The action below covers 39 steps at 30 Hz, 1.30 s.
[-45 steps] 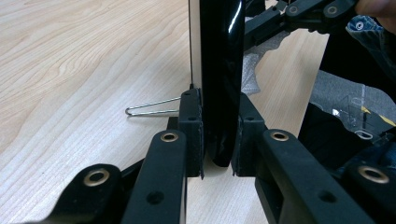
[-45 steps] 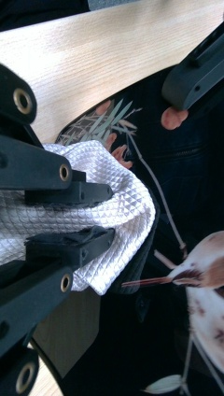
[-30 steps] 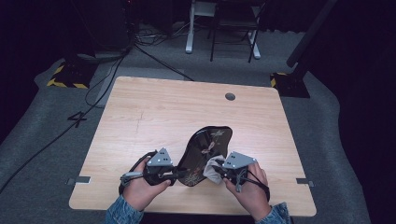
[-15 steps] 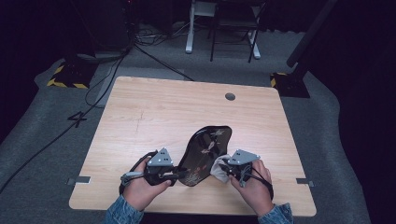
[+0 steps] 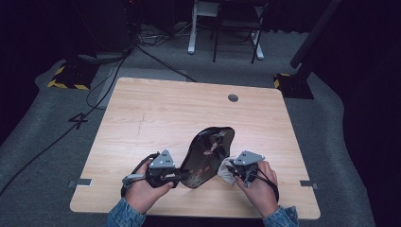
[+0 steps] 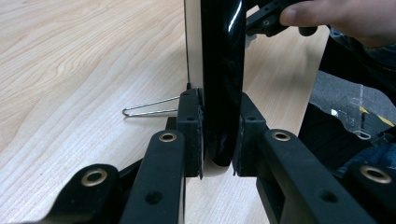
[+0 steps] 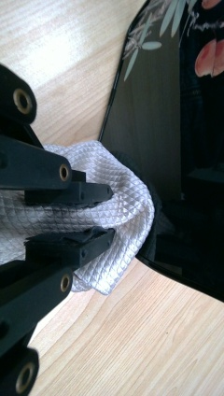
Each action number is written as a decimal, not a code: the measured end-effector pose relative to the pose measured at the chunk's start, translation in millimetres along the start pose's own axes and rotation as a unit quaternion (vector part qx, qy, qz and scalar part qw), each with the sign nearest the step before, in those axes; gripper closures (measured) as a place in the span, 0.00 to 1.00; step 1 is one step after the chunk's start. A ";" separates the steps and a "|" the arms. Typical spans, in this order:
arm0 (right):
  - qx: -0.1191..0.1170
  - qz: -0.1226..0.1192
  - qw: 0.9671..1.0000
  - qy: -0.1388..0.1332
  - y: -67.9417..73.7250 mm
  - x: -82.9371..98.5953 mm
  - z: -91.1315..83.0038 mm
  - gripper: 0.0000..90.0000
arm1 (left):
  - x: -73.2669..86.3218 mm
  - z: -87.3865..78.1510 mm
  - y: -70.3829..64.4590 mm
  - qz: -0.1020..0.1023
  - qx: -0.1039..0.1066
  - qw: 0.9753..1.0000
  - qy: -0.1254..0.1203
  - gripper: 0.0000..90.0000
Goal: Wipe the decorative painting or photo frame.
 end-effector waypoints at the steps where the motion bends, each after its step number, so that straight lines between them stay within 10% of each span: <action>1: -0.001 -0.001 1.000 0.000 0.3 -0.7 -1.3 0.87 | 0.0 -0.1 0.5 -0.002 0.002 1.000 -0.002 0.86; 20: -0.037 -0.095 0.992 -0.075 68.5 -49.7 -28.8 0.86 | 0.0 -0.1 0.7 -0.007 0.001 1.000 -0.003 0.87; 39: -0.039 -0.086 0.994 -0.056 63.0 -37.7 -6.5 0.86 | 0.2 -0.5 0.3 -0.009 0.002 1.000 0.000 0.87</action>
Point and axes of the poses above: each handheld gripper's, and its own axes: z roughly forward along the jaws, x roughly out of its underside, y roughly to its left, the point moved 5 cm from there along z, roughly forward along the jaws, and after that the axes turned 2 degrees about -z, right-handed, at the moved point
